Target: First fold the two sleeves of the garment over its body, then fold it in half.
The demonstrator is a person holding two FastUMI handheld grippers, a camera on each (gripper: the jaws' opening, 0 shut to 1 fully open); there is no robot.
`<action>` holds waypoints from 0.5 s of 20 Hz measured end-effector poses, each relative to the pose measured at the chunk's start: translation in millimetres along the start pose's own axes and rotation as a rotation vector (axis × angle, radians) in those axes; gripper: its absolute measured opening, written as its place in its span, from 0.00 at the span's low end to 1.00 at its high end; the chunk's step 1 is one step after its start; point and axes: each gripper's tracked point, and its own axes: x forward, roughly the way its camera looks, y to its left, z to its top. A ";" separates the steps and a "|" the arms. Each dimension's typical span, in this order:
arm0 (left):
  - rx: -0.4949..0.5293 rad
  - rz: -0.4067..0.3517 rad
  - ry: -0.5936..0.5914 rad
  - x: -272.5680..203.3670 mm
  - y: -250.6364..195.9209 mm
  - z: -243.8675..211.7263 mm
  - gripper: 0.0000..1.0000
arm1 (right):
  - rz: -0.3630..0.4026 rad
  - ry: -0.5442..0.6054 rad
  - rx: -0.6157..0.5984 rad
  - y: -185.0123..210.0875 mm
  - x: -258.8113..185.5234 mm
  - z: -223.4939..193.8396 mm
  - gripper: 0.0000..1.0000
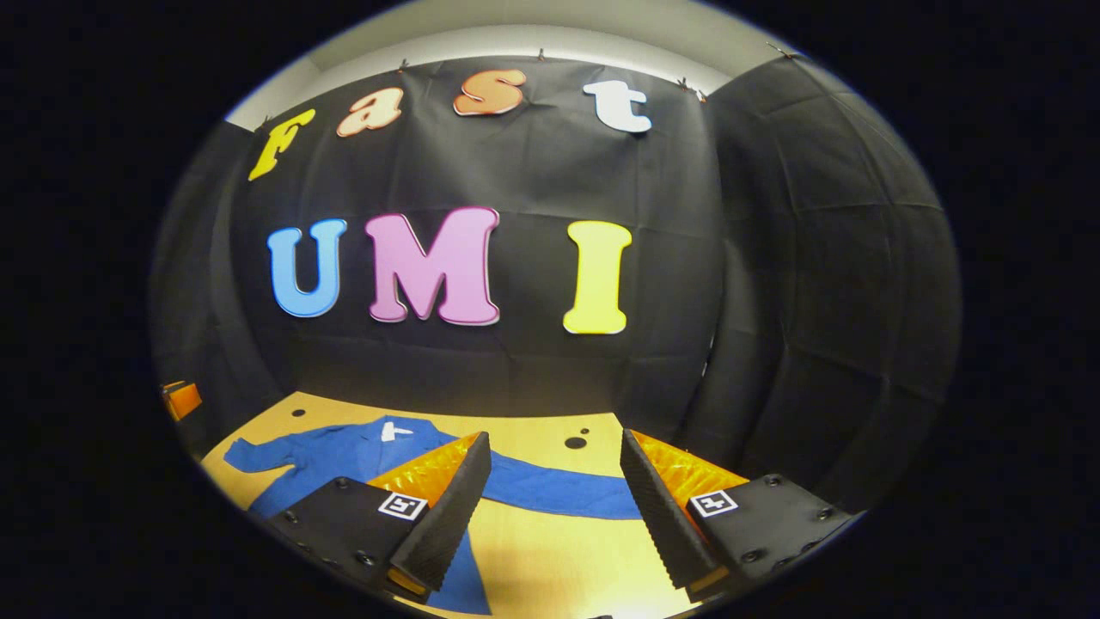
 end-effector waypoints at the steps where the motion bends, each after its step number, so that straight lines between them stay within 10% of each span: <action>1: 0.018 -0.004 -0.001 4.9 -6.0 1.0 0.82 | -0.016 0.026 0.009 -12.9 13.5 -11.8 0.95; 10: 0.019 0.036 0.105 61.1 -64.0 -12.3 0.82 | -0.115 0.373 0.176 -117.0 152.8 -193.2 0.95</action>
